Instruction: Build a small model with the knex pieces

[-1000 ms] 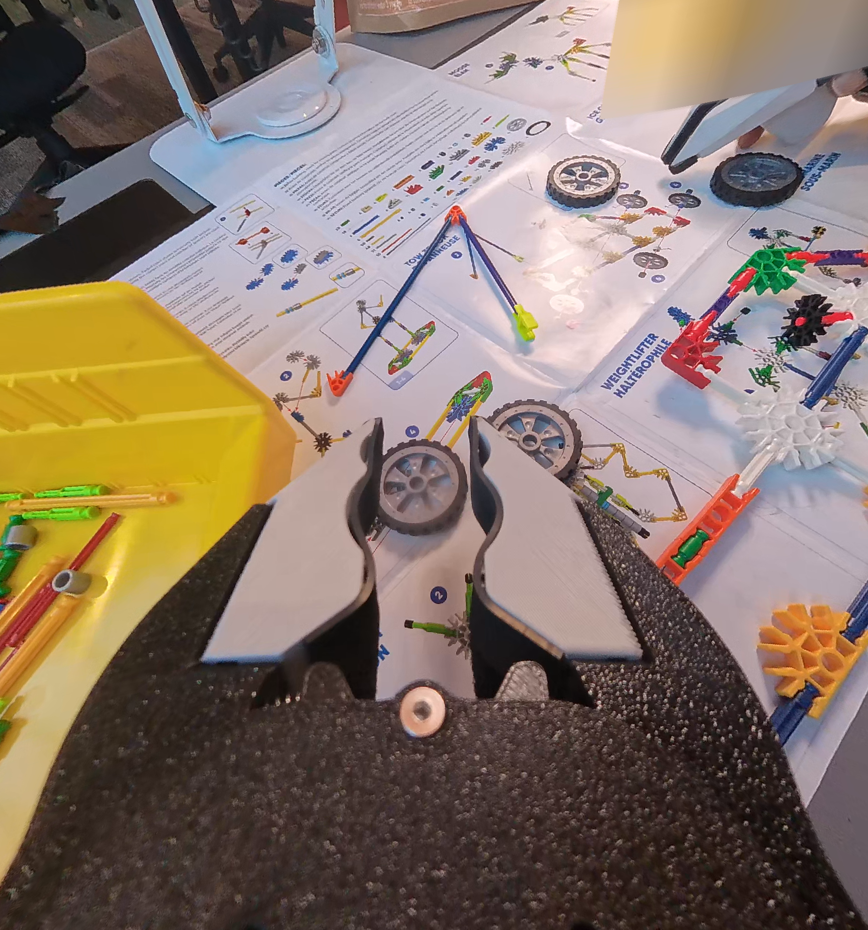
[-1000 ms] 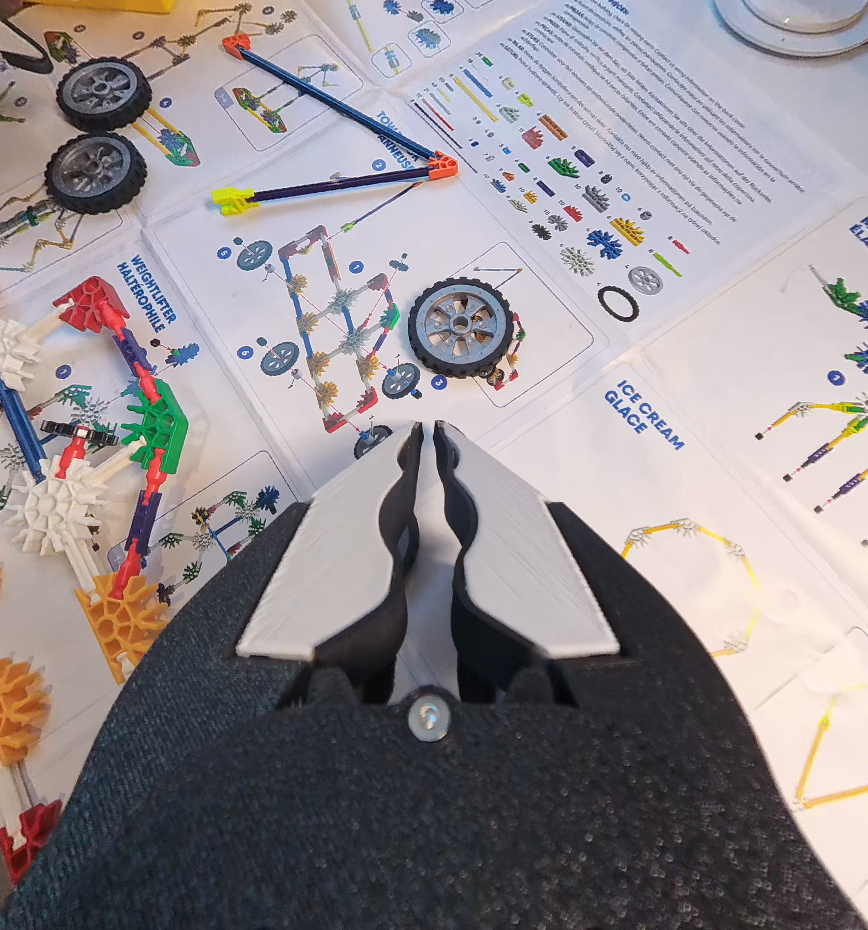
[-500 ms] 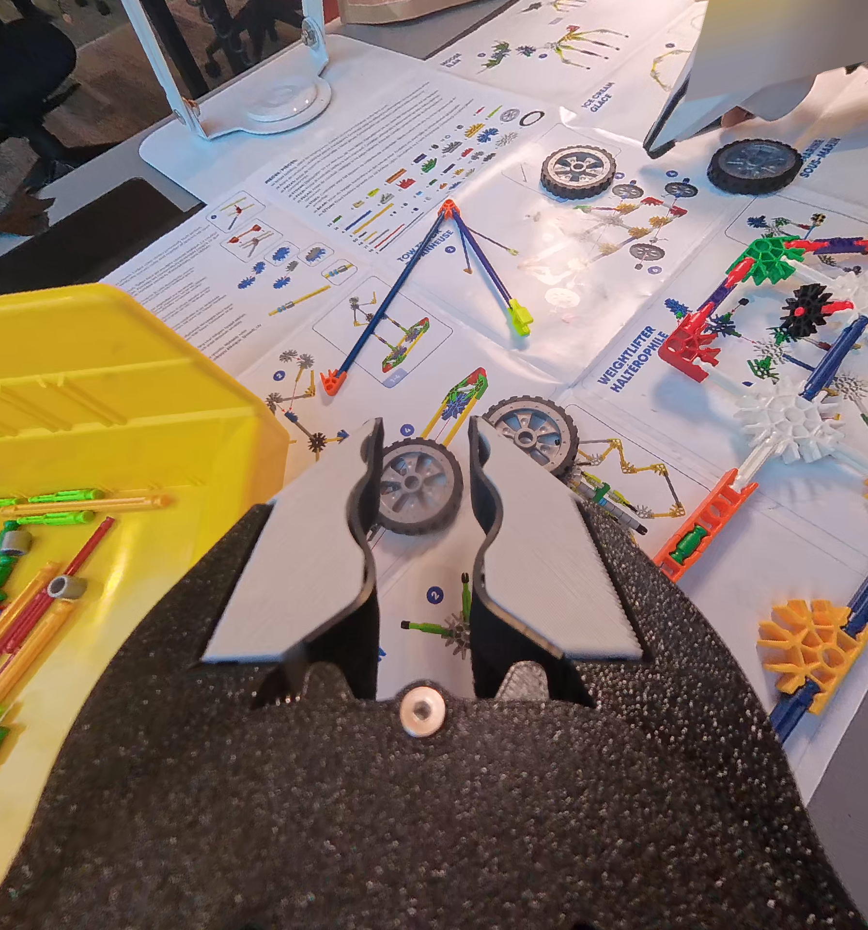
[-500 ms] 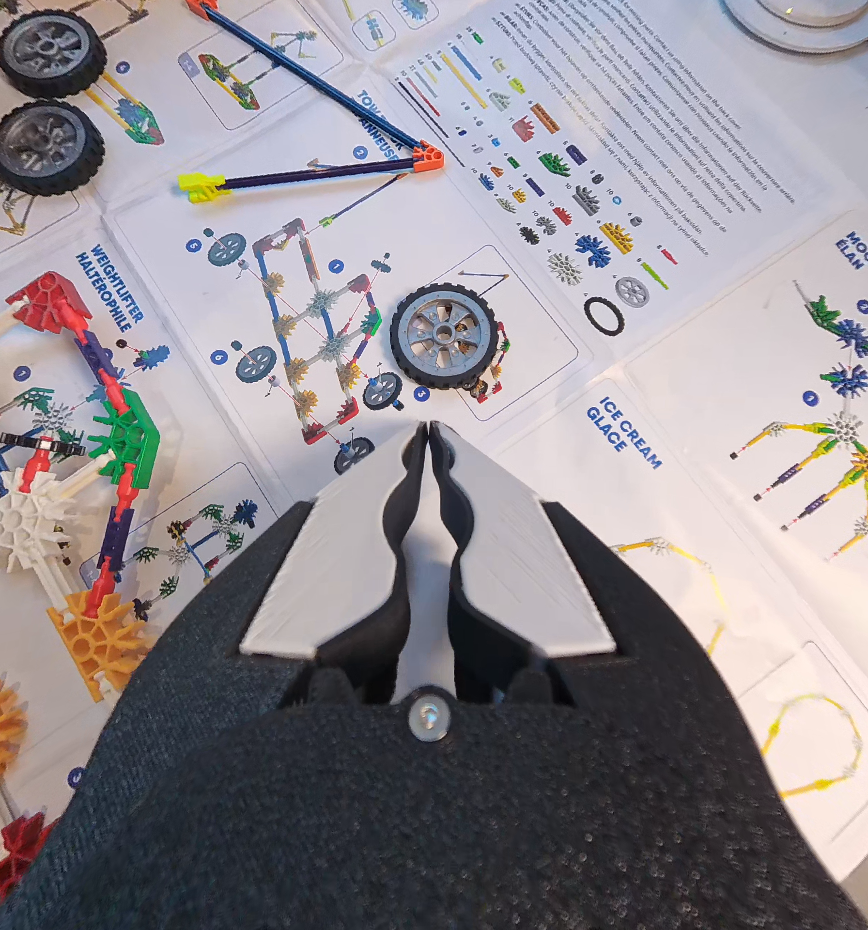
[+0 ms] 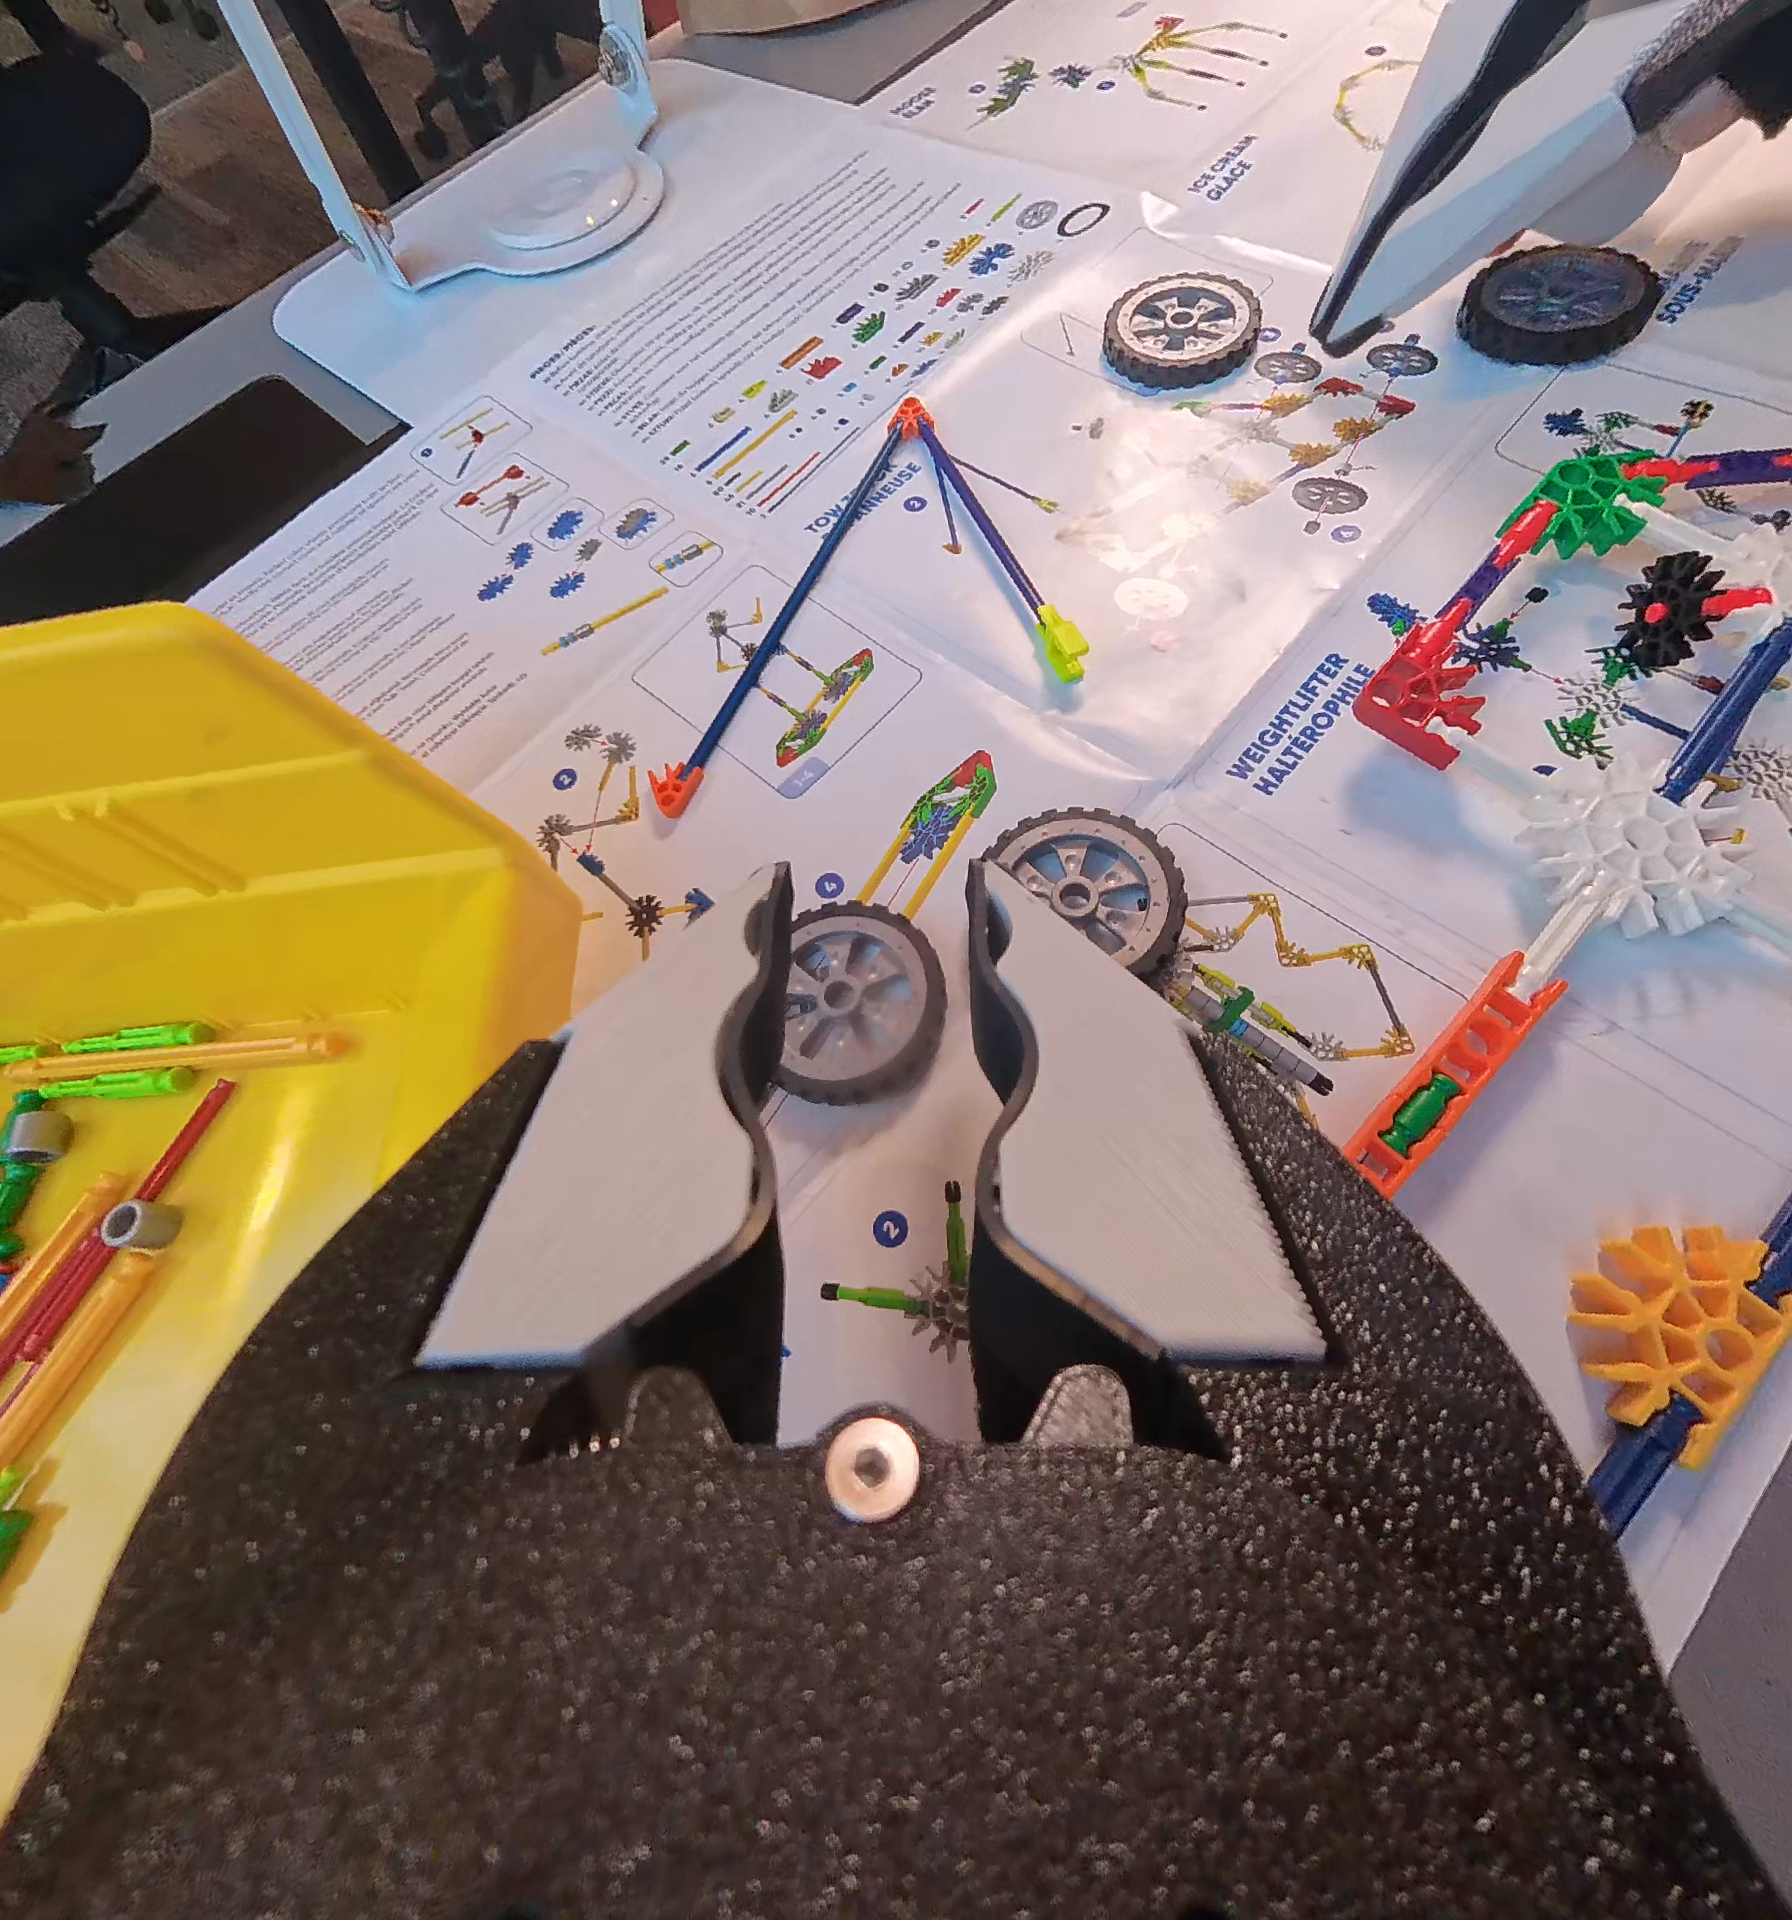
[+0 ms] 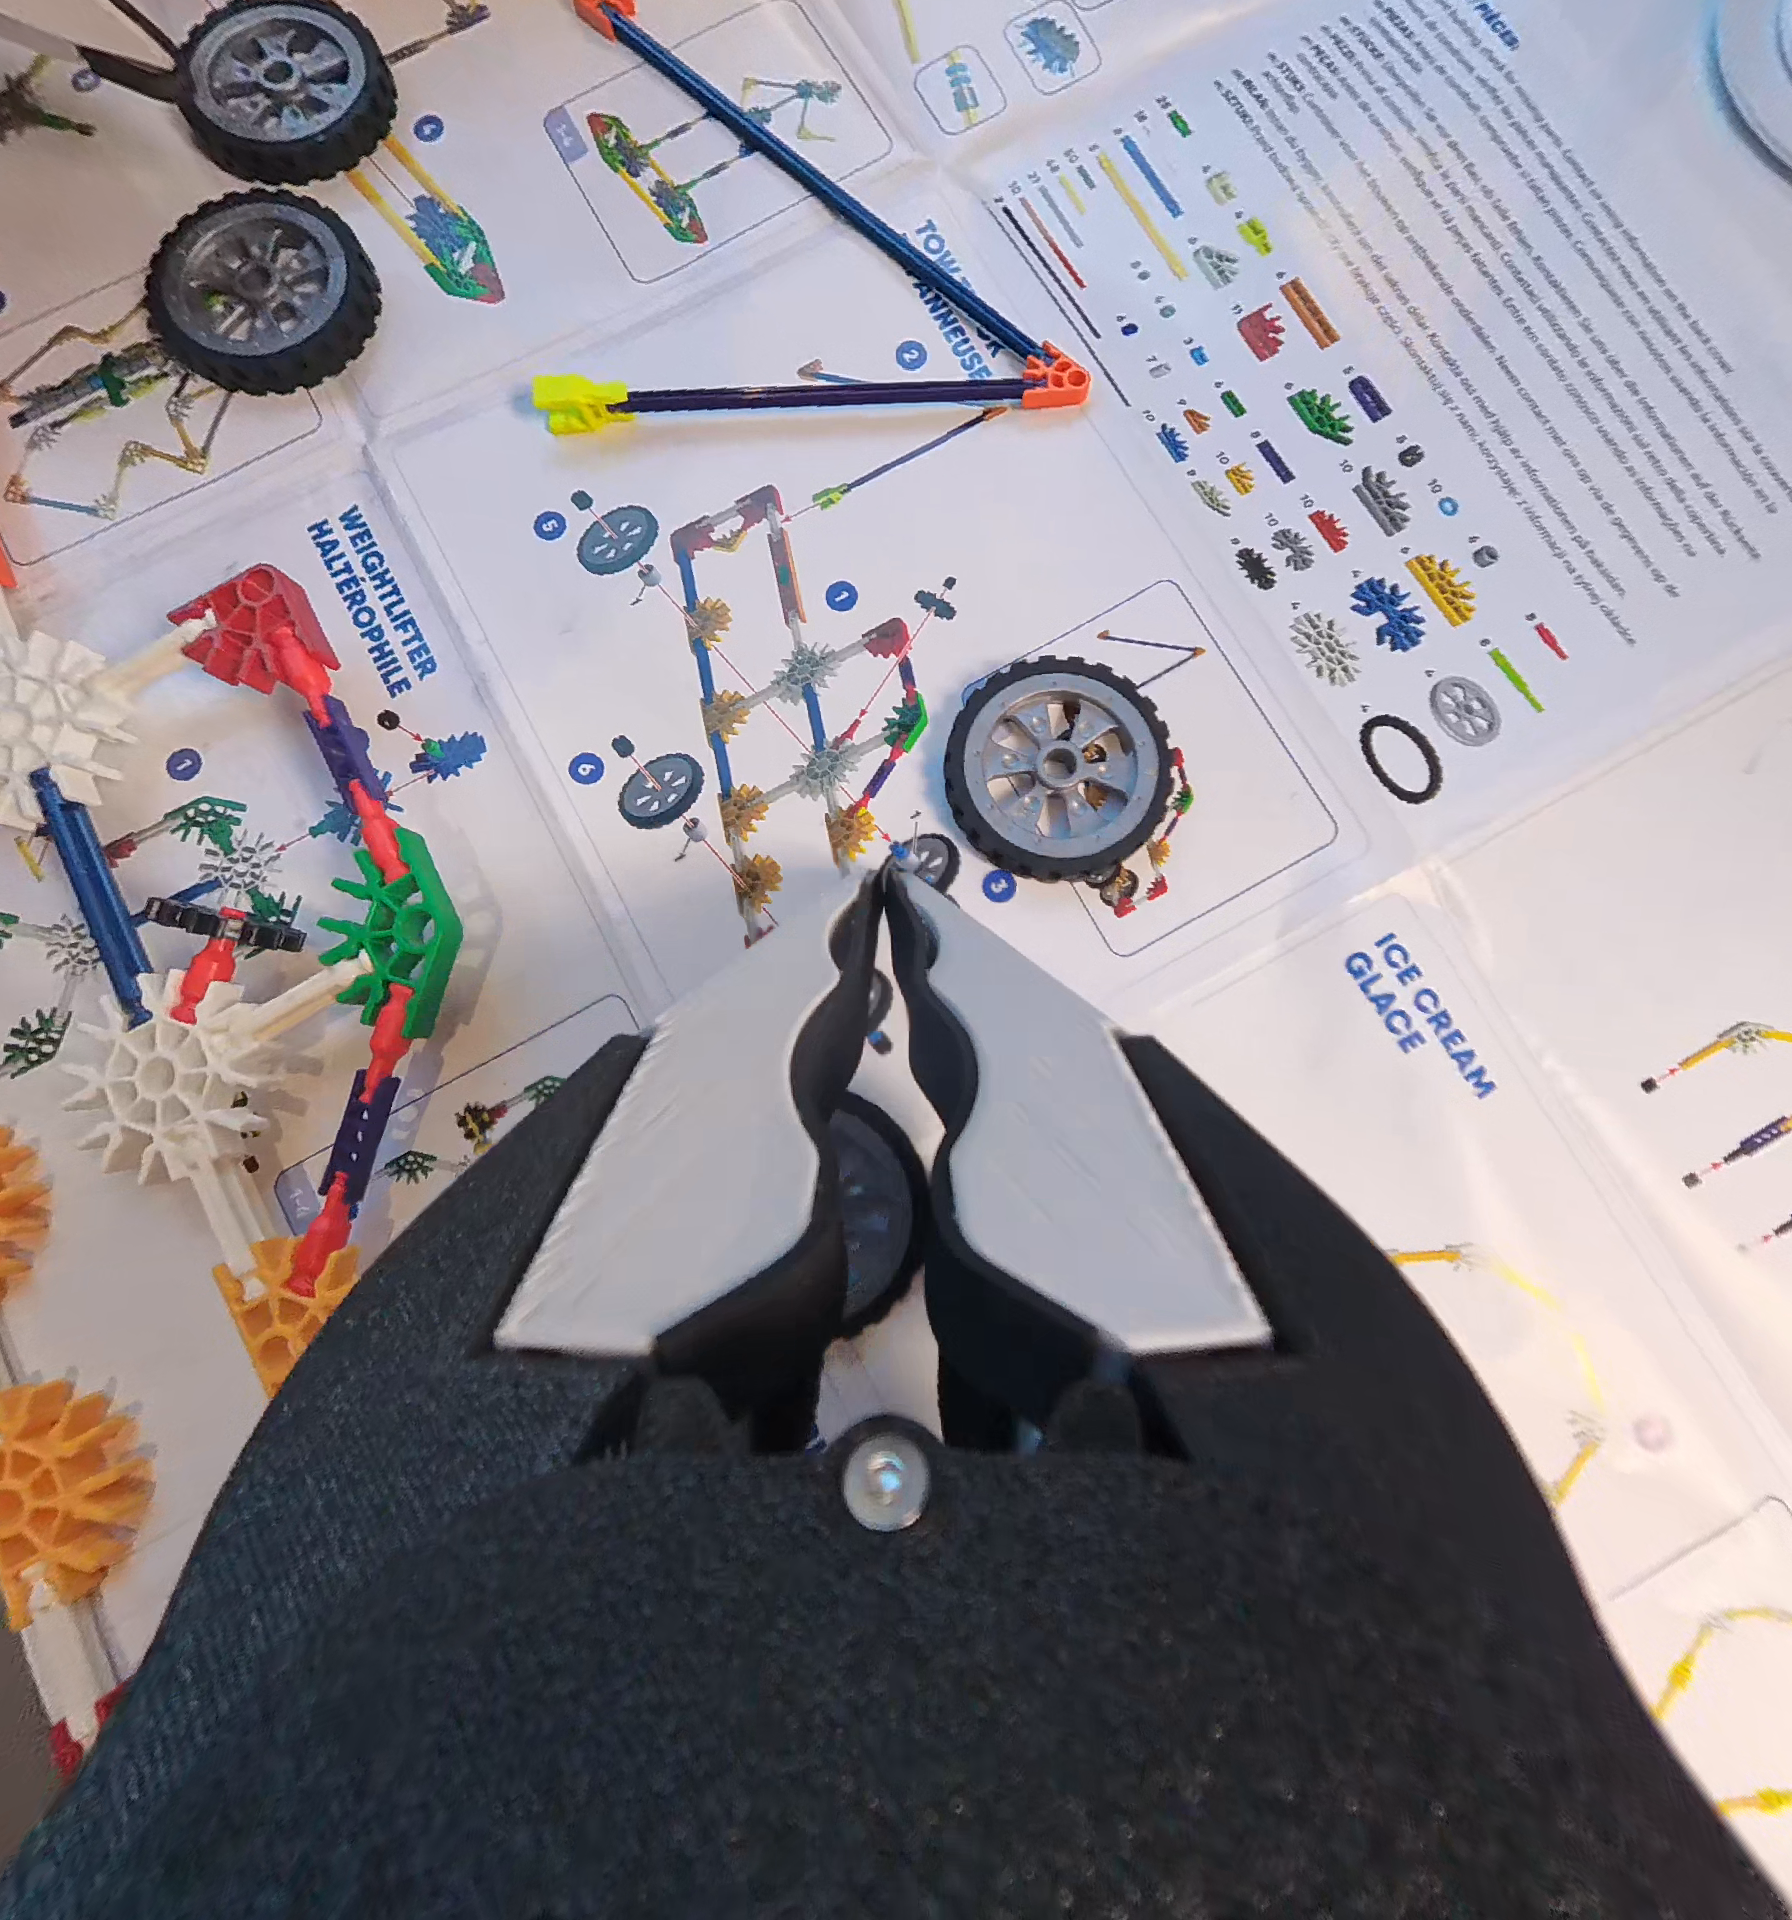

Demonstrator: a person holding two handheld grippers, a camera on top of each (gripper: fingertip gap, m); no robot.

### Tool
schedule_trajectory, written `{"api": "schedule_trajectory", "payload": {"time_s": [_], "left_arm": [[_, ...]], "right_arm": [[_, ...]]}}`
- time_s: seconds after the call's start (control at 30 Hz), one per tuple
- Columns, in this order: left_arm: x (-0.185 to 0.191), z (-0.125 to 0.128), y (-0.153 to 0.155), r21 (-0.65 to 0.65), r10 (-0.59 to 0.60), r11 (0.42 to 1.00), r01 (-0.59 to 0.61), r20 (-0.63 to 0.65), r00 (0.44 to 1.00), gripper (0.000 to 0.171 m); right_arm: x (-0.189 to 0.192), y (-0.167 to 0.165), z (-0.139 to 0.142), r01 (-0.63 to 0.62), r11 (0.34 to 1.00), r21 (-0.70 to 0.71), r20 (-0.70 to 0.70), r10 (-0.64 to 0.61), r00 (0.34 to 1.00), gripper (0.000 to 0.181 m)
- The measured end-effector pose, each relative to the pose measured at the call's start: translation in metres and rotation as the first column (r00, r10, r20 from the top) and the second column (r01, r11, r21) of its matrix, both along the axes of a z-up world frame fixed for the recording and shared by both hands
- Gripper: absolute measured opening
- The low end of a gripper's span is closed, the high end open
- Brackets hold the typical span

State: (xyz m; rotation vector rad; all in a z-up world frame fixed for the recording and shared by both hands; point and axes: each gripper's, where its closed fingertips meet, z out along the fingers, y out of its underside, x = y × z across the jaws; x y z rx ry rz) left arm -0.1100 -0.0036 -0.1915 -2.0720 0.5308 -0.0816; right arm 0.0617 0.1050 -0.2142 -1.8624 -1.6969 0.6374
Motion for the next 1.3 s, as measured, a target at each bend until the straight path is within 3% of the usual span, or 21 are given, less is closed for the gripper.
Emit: {"api": "schedule_trajectory", "payload": {"time_s": [1.3], "left_arm": [[0.0008,0.0009,-0.0008,0.004,-0.005,1.000,0.005,0.004,1.000,0.032]], "right_arm": [[0.0043,0.0048,-0.0010,0.029,0.999,-0.038,-0.041,-0.030,0.999,0.005]]}}
